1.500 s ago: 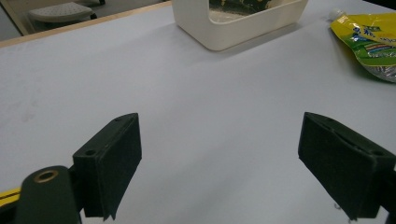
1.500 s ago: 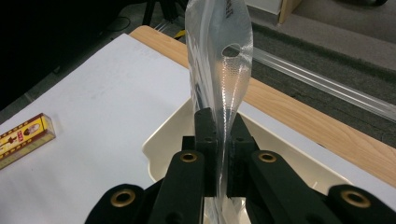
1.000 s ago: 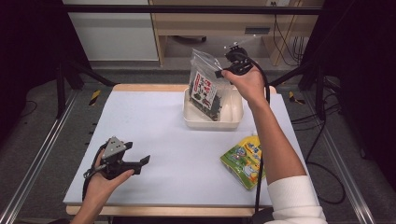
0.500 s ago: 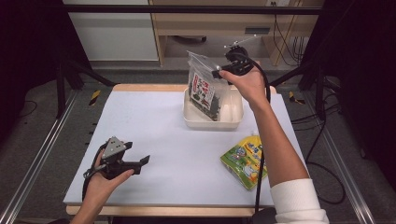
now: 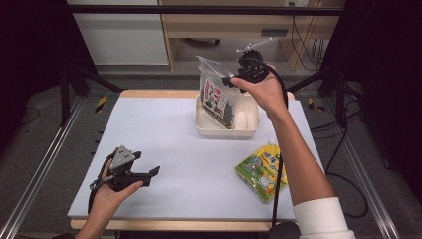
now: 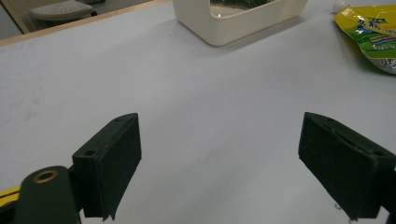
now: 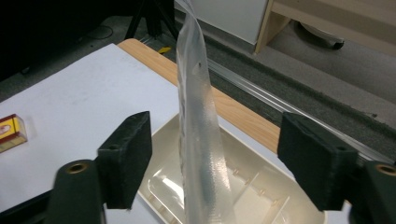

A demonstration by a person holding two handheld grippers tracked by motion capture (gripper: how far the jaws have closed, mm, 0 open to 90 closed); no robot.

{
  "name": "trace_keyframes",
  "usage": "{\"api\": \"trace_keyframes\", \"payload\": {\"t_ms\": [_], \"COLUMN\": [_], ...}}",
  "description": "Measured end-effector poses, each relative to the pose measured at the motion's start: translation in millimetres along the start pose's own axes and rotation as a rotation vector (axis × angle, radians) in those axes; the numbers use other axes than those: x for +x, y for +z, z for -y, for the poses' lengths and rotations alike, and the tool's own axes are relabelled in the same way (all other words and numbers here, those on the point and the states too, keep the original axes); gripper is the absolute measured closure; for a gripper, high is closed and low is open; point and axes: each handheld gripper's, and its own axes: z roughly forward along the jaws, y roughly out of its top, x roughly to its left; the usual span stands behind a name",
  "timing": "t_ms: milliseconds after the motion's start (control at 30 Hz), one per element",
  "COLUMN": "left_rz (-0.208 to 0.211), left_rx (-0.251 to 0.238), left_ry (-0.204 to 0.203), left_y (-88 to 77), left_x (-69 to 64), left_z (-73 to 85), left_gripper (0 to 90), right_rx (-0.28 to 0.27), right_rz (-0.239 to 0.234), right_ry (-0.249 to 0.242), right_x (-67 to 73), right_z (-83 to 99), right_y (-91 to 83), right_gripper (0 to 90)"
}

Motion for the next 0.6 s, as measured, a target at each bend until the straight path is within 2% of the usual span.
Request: {"api": "trace_keyframes", "payload": {"t_ms": [100,300,433,600], "left_rz": [-0.003,-0.006,-0.011,-0.016], "left_rx": [-0.002,0.002,0.014,0.017], "left_ry": [-0.003,0.004,0.022,0.02], "left_y": [-0.3,0.0,2.8,4.2], "left_x": [0.4,0.1,-1.6,-1.2], "left_z": [0.1,0.1,1.1,2.2], "left_gripper": [13.1,13.1,13.0,12.9], "right_rx": [-0.015,-0.074,-0.099,-0.123], "right_rz": [-0.001,0.003,0.023,0.071], "right_ry": [-0.007,-0.017,-0.027,-0.042], "right_x": [4.0,12.4,16.5,18.8], "right_z": [-0.5,3.4,15.5,38.7], "right_y": [-6.4,-31.5,-51.5,-75.9], "right_gripper": [22.0,17.5,15.2,12.4]}}
